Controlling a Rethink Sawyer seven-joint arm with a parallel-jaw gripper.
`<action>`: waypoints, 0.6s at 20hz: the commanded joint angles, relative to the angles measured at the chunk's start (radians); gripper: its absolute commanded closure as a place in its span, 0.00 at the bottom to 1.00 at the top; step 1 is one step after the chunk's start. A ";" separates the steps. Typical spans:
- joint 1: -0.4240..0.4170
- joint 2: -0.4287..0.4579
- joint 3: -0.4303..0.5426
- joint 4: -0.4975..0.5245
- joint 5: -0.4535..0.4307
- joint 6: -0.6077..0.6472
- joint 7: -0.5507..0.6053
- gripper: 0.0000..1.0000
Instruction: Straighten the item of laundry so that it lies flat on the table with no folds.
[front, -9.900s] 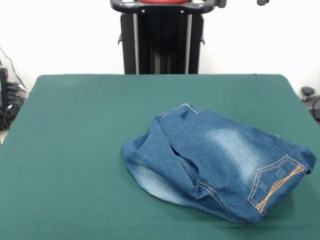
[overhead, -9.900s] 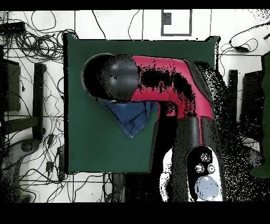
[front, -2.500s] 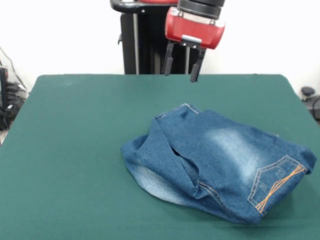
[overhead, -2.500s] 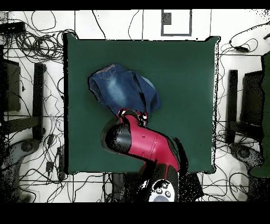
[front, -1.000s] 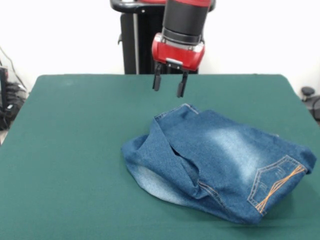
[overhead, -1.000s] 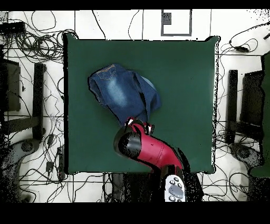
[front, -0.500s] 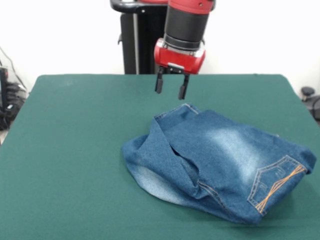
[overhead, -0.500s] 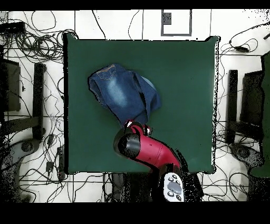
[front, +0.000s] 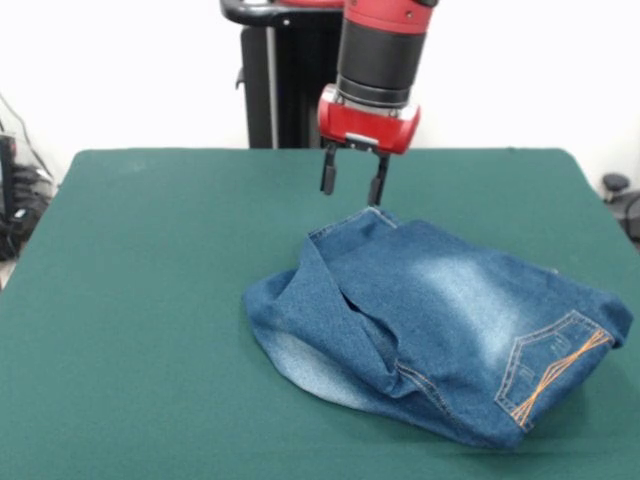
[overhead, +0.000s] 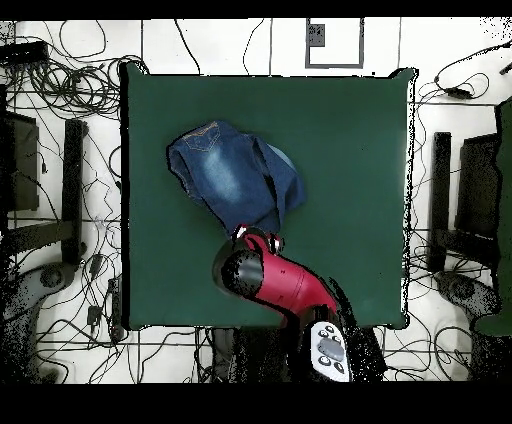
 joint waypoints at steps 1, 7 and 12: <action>0.000 0.022 0.134 0.051 0.071 -0.061 0.290 0.00; 0.002 0.029 0.139 0.048 0.077 -0.066 0.291 0.00; -0.008 0.035 0.149 0.048 0.077 -0.074 0.287 0.00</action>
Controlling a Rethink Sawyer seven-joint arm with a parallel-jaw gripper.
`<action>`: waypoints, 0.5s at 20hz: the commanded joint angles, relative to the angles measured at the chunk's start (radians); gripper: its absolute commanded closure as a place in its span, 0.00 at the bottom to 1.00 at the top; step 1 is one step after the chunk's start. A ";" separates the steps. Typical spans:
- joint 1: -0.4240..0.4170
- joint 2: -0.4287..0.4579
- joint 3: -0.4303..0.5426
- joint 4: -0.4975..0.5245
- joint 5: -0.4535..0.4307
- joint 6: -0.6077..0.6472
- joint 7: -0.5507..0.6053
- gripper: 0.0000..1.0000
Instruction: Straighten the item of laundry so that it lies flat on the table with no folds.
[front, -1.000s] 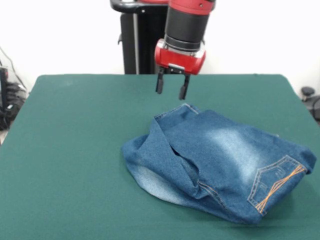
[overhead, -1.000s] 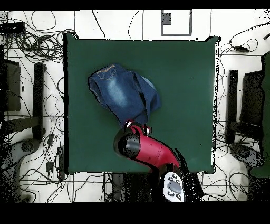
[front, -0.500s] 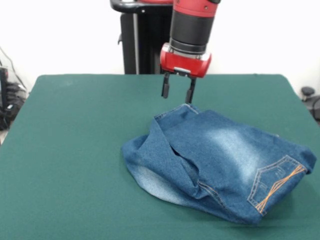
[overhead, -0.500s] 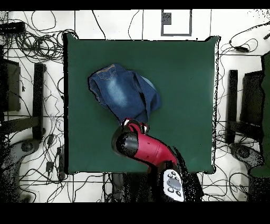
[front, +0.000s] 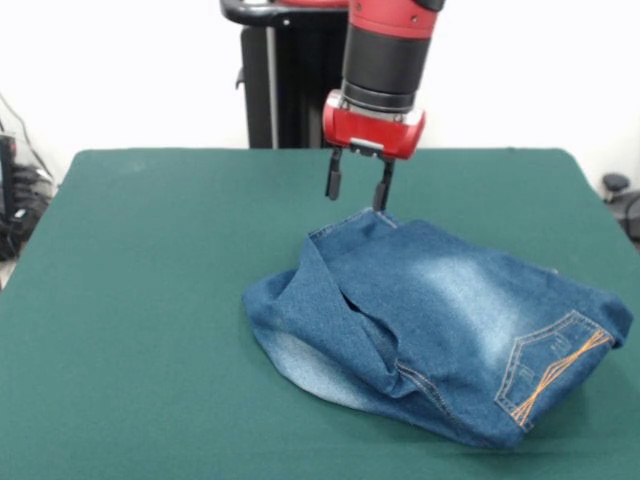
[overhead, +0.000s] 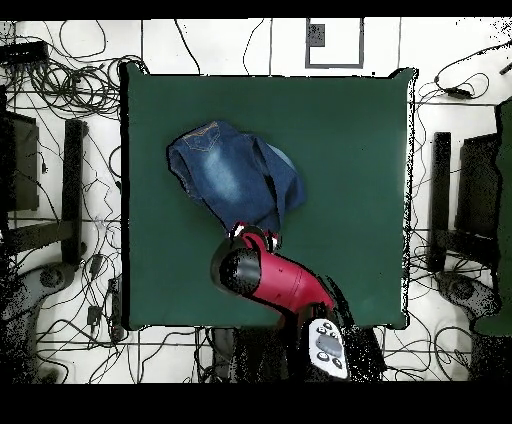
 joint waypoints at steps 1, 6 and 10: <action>-0.009 0.028 0.139 0.046 0.064 -0.057 0.285 0.00; -0.012 0.033 0.140 0.046 0.063 -0.060 0.282 0.00; -0.013 0.045 0.141 0.043 0.061 -0.061 0.278 0.00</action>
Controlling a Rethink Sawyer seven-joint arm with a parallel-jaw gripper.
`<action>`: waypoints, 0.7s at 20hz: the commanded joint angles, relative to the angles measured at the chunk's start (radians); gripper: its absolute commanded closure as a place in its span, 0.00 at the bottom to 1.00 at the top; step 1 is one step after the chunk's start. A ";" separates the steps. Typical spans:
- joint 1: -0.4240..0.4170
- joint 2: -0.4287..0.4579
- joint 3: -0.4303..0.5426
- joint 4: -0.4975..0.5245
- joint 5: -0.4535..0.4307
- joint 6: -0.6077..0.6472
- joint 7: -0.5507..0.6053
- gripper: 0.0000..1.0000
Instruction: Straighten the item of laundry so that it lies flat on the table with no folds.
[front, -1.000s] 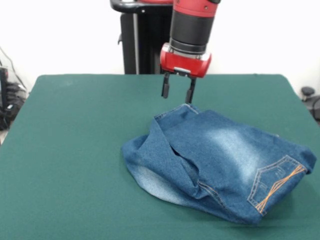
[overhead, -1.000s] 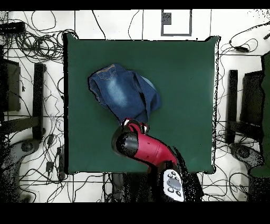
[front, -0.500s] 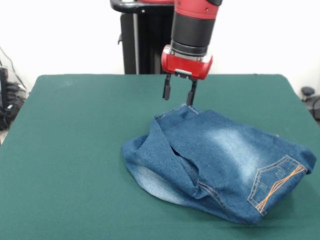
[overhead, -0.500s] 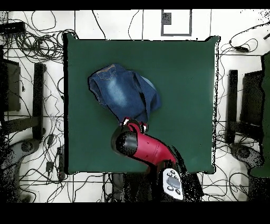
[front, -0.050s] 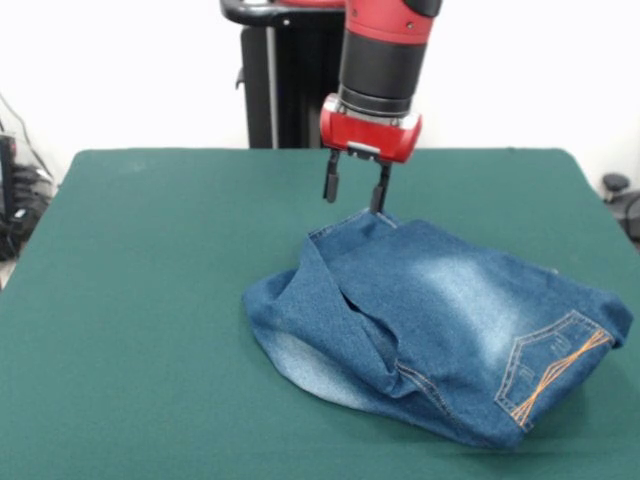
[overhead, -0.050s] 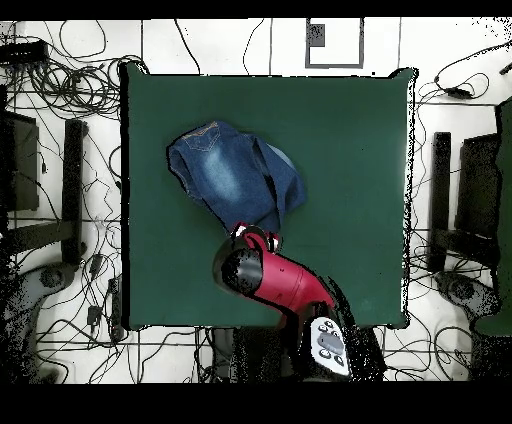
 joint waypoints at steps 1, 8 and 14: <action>-0.007 0.038 0.140 0.041 0.056 -0.063 0.278 0.00; -0.021 0.049 0.159 0.045 0.048 -0.084 0.279 0.00; -0.026 0.067 0.166 0.040 0.047 -0.095 0.277 0.00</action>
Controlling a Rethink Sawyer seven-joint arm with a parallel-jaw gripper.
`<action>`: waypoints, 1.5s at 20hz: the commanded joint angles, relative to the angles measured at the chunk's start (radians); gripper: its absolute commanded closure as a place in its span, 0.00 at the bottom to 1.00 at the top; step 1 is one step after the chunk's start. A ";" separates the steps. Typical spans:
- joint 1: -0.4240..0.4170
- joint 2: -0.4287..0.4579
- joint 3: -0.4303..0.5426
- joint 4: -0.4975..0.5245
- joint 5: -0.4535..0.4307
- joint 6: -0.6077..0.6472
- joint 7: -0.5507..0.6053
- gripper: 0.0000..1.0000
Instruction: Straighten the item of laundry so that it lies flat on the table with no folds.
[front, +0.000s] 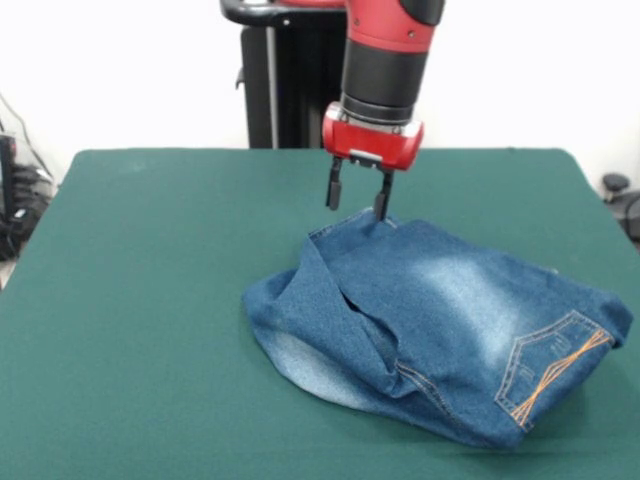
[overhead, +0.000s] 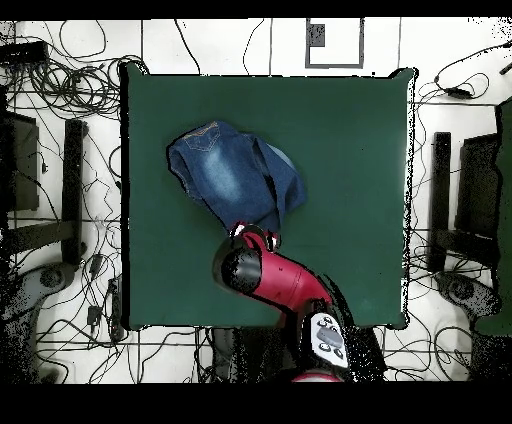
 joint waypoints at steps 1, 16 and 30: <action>-0.017 0.053 0.147 0.036 0.047 -0.063 0.275 0.00; -0.030 0.078 0.163 0.034 0.046 -0.076 0.270 0.00; -0.019 0.029 0.150 0.094 0.053 -0.050 0.283 0.00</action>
